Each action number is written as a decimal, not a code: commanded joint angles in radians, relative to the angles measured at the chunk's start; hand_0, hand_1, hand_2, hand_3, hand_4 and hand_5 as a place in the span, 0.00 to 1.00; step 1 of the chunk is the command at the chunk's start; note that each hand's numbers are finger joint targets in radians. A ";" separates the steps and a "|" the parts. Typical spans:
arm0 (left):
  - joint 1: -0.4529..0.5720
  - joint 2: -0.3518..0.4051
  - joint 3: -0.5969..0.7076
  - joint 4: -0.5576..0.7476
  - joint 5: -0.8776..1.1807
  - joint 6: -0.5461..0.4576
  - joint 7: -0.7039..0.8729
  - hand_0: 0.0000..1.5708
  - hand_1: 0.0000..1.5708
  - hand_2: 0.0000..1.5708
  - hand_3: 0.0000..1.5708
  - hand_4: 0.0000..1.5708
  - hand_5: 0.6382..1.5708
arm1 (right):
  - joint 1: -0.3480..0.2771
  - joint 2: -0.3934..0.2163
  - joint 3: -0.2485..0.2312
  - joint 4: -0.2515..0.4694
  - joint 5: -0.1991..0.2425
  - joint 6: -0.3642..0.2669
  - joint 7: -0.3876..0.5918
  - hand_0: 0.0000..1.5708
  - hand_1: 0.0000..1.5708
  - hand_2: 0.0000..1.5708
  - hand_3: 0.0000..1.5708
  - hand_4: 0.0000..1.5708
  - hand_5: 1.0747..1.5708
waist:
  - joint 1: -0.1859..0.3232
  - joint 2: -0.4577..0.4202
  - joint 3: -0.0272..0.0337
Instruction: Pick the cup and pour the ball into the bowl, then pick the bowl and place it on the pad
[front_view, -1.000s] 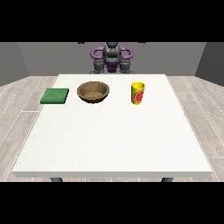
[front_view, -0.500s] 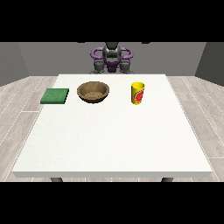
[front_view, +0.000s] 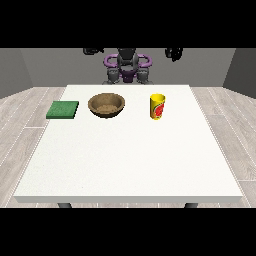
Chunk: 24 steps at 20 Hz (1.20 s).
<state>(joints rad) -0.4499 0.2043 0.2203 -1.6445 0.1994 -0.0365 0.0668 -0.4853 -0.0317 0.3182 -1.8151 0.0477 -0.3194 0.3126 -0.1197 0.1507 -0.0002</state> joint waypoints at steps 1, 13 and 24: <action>0.013 0.032 0.041 0.133 -0.037 -0.038 -0.173 0.00 0.00 0.00 0.00 0.00 0.86 | -0.009 -0.030 -0.047 -0.073 -0.046 0.059 -0.006 0.00 0.00 0.00 0.00 0.00 0.99 | -0.045 0.057 -0.0003; 0.017 0.043 0.076 0.541 -0.067 -0.110 -0.506 0.00 0.00 0.00 0.00 0.00 0.82 | 0.037 -0.079 -0.156 -0.111 -0.075 0.136 -0.014 0.00 0.00 0.00 0.00 0.00 0.99 | -0.018 0.080 -0.0002; 0.008 0.010 0.092 0.819 -0.105 -0.078 -0.767 0.00 0.00 0.00 0.00 0.00 0.85 | 0.116 -0.163 -0.311 -0.219 -0.246 0.275 0.006 0.00 0.00 0.00 0.00 0.00 0.99 | -0.086 0.087 -0.0002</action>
<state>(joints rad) -0.4412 0.2081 0.2971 -0.9062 0.0986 -0.1183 -0.6237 -0.3955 -0.1506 0.0768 -2.0055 -0.1207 -0.1088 0.3126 -0.1832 0.2328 -0.0006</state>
